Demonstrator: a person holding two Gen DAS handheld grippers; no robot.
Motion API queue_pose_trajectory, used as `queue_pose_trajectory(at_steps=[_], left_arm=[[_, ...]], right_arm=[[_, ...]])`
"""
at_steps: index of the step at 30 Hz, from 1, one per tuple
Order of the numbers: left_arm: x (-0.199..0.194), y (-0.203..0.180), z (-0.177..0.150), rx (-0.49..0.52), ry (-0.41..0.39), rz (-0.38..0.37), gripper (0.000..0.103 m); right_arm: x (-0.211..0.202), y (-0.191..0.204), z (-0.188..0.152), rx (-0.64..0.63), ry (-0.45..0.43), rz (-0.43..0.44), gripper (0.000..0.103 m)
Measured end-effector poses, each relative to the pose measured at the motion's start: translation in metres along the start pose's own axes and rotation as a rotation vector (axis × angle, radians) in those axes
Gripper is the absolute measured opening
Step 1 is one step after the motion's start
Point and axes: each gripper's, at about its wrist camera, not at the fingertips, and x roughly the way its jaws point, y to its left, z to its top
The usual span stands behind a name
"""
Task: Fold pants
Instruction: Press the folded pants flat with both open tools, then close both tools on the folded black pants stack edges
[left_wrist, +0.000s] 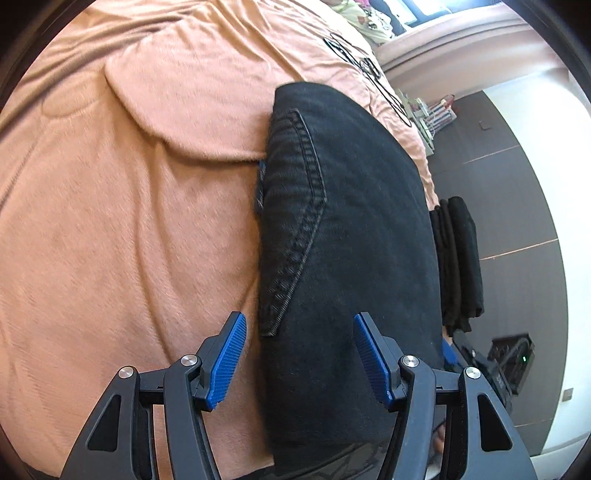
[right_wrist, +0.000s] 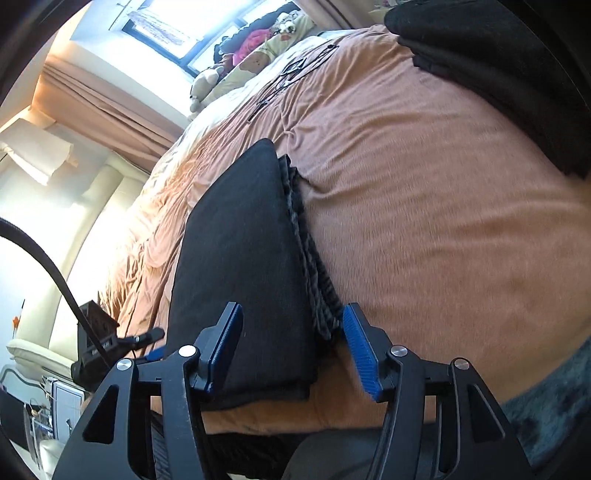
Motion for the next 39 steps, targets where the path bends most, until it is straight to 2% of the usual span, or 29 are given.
queue_pose_trajectory(at_steps=[5, 8, 9, 13, 17, 23, 28, 32, 35, 39], left_arm=[[0.013, -0.004, -0.011, -0.012, 0.033, -0.035, 0.062], [0.016, -0.002, -0.020, -0.022, 0.040, -0.067, 0.061], [0.017, -0.003, -0.022, -0.021, 0.044, -0.075, 0.054], [0.011, -0.008, -0.024, -0.003, 0.030, -0.061, 0.039], [-0.004, -0.005, -0.020, 0.000, 0.024, -0.074, 0.030], [-0.021, 0.002, -0.010, 0.018, 0.000, -0.027, 0.030], [-0.013, 0.014, 0.001, 0.009, 0.050, -0.004, 0.035], [-0.011, 0.011, 0.010, 0.024, 0.044, 0.016, 0.038], [-0.011, 0.010, 0.021, 0.024, 0.027, 0.034, 0.043], [-0.005, 0.009, 0.037, 0.024, 0.033, 0.031, 0.044]], right_arm=[[0.026, 0.005, 0.008, -0.050, 0.046, -0.006, 0.055], [0.044, 0.001, 0.009, -0.039, 0.084, -0.022, 0.045], [0.047, -0.002, 0.008, -0.017, 0.091, -0.012, 0.044], [0.048, -0.007, 0.008, 0.024, 0.084, 0.037, 0.031], [0.045, -0.004, 0.006, 0.040, 0.085, 0.053, 0.028], [0.046, 0.009, -0.009, 0.046, 0.121, 0.084, 0.028], [0.046, 0.013, -0.008, 0.034, 0.154, 0.098, 0.028], [0.051, 0.012, 0.012, 0.012, 0.138, 0.077, 0.036], [0.060, 0.008, 0.024, 0.034, 0.135, 0.097, 0.045], [0.081, 0.001, 0.039, 0.061, 0.155, 0.135, 0.050]])
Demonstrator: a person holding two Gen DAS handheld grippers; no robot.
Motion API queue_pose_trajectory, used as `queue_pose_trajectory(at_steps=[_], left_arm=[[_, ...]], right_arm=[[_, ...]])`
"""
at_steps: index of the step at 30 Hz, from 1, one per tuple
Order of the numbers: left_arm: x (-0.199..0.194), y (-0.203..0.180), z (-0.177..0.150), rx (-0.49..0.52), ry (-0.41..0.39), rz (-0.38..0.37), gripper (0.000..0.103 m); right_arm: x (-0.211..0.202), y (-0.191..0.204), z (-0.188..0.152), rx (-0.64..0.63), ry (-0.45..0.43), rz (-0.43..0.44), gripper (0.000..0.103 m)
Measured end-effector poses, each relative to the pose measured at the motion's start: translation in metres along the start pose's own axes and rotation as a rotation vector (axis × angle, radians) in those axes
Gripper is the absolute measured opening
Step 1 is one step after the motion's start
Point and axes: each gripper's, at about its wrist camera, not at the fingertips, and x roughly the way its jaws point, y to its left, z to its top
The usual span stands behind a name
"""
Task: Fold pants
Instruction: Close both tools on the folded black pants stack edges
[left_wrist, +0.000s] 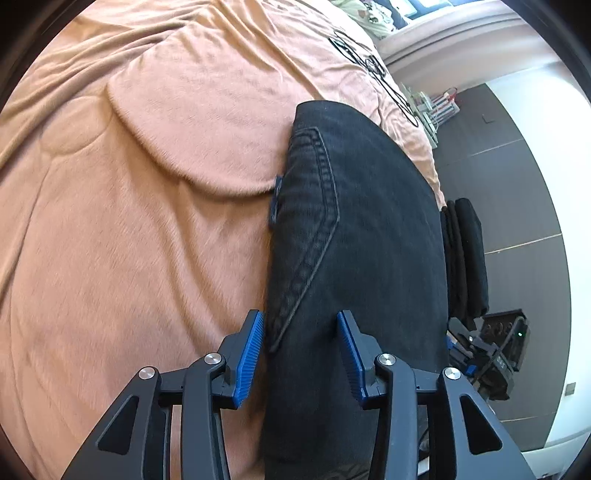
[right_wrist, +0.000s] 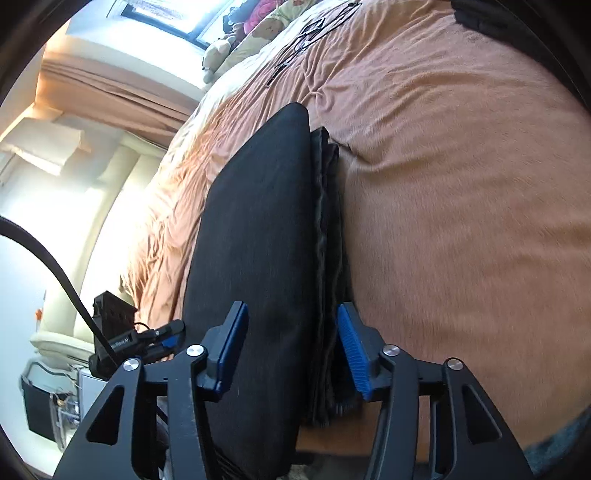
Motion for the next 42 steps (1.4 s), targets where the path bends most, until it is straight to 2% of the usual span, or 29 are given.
queue_pose_trajectory(at_steps=[4, 5, 7, 14, 18, 25, 28, 30, 32, 35, 38, 42], left_arm=[[0.010, -0.005, 0.014, 0.004, 0.004, 0.010, 0.044], [0.012, -0.005, 0.017, 0.005, 0.006, 0.012, 0.044], [0.017, -0.005, 0.023, 0.002, 0.009, 0.013, 0.045], [0.024, 0.002, 0.036, 0.001, 0.014, 0.000, 0.050], [0.027, 0.005, 0.041, -0.002, 0.017, -0.017, 0.050], [0.026, 0.010, 0.041, -0.005, 0.031, -0.042, 0.050], [0.028, 0.009, 0.042, 0.004, 0.031, -0.048, 0.050], [0.029, 0.007, 0.044, 0.004, 0.028, -0.054, 0.050], [0.028, 0.005, 0.043, 0.007, 0.022, -0.050, 0.048], [0.020, 0.000, 0.040, 0.021, 0.011, -0.050, 0.044], [0.011, -0.008, 0.037, 0.036, -0.005, -0.060, 0.042], [0.001, -0.019, 0.032, 0.056, -0.019, -0.082, 0.041]], right_arm=[[0.022, -0.014, 0.016, 0.037, 0.036, 0.025, 0.052], [0.027, -0.016, 0.021, 0.042, 0.041, 0.023, 0.063], [0.035, -0.021, 0.027, 0.052, 0.049, 0.024, 0.071], [0.050, -0.026, 0.039, 0.055, 0.083, 0.079, 0.071], [0.062, -0.020, 0.041, 0.023, 0.123, 0.100, 0.071], [0.068, -0.030, 0.043, 0.055, 0.170, 0.153, 0.071], [0.073, -0.034, 0.051, 0.065, 0.162, 0.167, 0.071], [0.077, -0.037, 0.055, 0.065, 0.147, 0.179, 0.062], [0.082, -0.040, 0.055, 0.065, 0.144, 0.185, 0.049], [0.079, -0.031, 0.053, 0.015, 0.126, 0.168, 0.035], [0.071, -0.018, 0.049, -0.039, 0.108, 0.151, 0.029], [0.065, -0.001, 0.043, -0.091, 0.084, 0.141, 0.026]])
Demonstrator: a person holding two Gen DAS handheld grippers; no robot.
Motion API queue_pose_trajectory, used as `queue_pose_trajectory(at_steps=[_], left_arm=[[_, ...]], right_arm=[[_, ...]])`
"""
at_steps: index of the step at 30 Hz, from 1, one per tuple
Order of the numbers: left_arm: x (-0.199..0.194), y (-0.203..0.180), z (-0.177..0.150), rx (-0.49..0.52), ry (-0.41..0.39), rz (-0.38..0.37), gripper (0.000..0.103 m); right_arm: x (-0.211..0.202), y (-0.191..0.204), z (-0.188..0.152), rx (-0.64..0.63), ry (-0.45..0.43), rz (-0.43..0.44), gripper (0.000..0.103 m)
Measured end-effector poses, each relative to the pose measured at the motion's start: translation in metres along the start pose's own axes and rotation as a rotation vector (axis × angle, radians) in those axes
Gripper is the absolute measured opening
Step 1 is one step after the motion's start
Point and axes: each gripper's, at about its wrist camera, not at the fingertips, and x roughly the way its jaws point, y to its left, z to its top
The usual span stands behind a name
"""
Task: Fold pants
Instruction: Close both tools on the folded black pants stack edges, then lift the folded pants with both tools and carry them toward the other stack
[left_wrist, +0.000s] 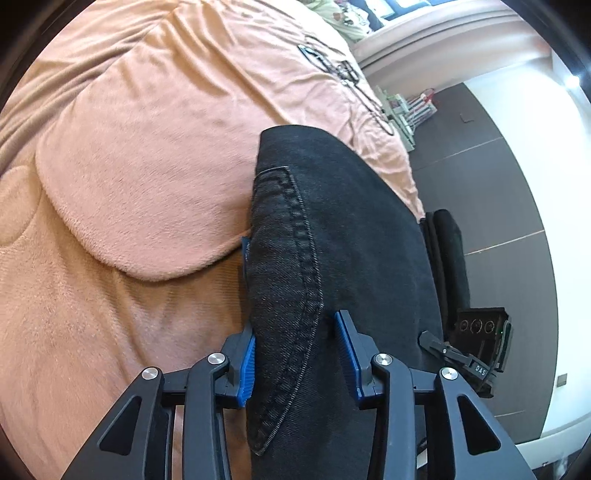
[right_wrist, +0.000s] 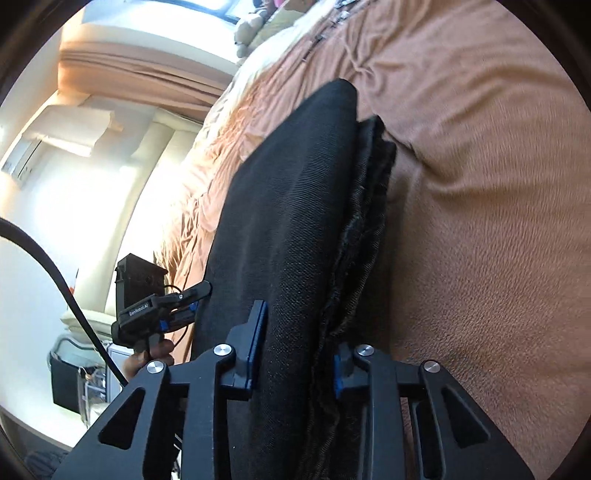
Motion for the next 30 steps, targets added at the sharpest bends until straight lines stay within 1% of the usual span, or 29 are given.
queue_pose_trajectory(at_steps=[6, 12, 17, 21, 23, 24, 30], left_arm=[[-0.017, -0.018, -0.007, 0.032, -0.013, -0.034, 0.040], [-0.034, -0.032, -0.015, 0.059, -0.041, -0.060, 0.030], [-0.049, -0.056, -0.026, 0.097, -0.076, -0.074, 0.029], [-0.058, -0.079, -0.035, 0.128, -0.087, -0.086, 0.029], [-0.061, -0.089, -0.039, 0.142, -0.091, -0.092, 0.029], [-0.064, -0.095, -0.042, 0.137, -0.091, -0.099, 0.029], [-0.062, -0.145, -0.046, 0.189, -0.104, -0.121, 0.029]], right_arm=[[-0.003, 0.026, -0.005, -0.052, -0.019, -0.014, 0.026], [-0.018, 0.042, -0.009, -0.094, -0.048, -0.020, 0.024], [-0.032, 0.056, -0.014, -0.135, -0.072, -0.021, 0.023], [-0.052, 0.066, -0.022, -0.162, -0.096, -0.026, 0.023], [-0.066, 0.071, -0.026, -0.182, -0.110, -0.031, 0.023], [-0.076, 0.067, -0.027, -0.190, -0.115, -0.030, 0.023], [-0.120, 0.072, -0.031, -0.225, -0.150, -0.040, 0.023]])
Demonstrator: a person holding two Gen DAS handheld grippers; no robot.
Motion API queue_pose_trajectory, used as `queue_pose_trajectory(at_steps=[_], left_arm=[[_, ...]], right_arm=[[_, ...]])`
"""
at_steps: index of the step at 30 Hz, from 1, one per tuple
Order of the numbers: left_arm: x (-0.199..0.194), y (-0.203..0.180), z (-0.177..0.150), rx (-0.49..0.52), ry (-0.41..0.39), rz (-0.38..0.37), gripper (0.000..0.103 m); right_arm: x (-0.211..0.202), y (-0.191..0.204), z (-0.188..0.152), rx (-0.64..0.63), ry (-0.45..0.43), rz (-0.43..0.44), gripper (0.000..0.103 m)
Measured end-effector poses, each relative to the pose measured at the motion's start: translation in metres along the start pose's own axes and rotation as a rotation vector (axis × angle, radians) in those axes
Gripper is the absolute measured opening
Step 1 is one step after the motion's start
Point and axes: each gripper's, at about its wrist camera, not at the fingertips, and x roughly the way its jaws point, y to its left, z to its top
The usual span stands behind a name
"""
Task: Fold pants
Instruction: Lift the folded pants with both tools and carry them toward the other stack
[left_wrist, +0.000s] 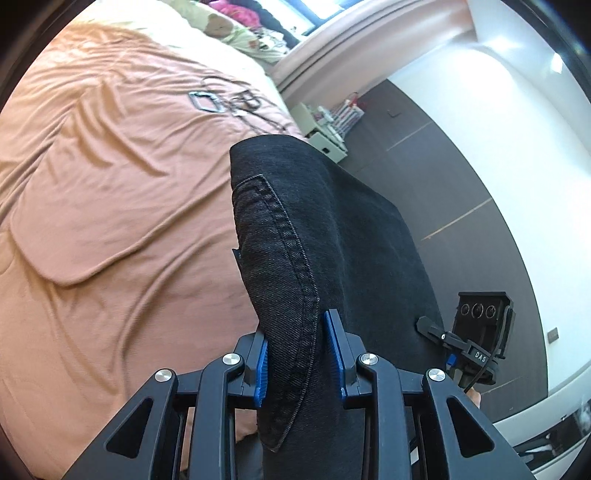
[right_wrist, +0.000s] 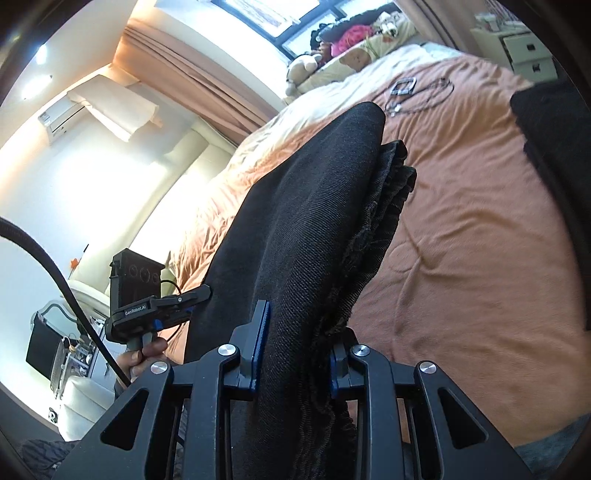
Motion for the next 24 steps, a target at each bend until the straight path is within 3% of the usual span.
queue_pose_trajectory(at_steps=[11, 24], left_arm=[[0.034, -0.085, 0.016, 0.089, -0.005, -0.051, 0.029], [0.106, -0.151, 0.041, 0.172, 0.033, -0.110, 0.029]], right_arm=[[-0.081, 0.000, 0.013, -0.066, -0.079, -0.040, 0.023], [-0.143, -0.018, 0.013, -0.099, -0.141, -0.078, 0.023]])
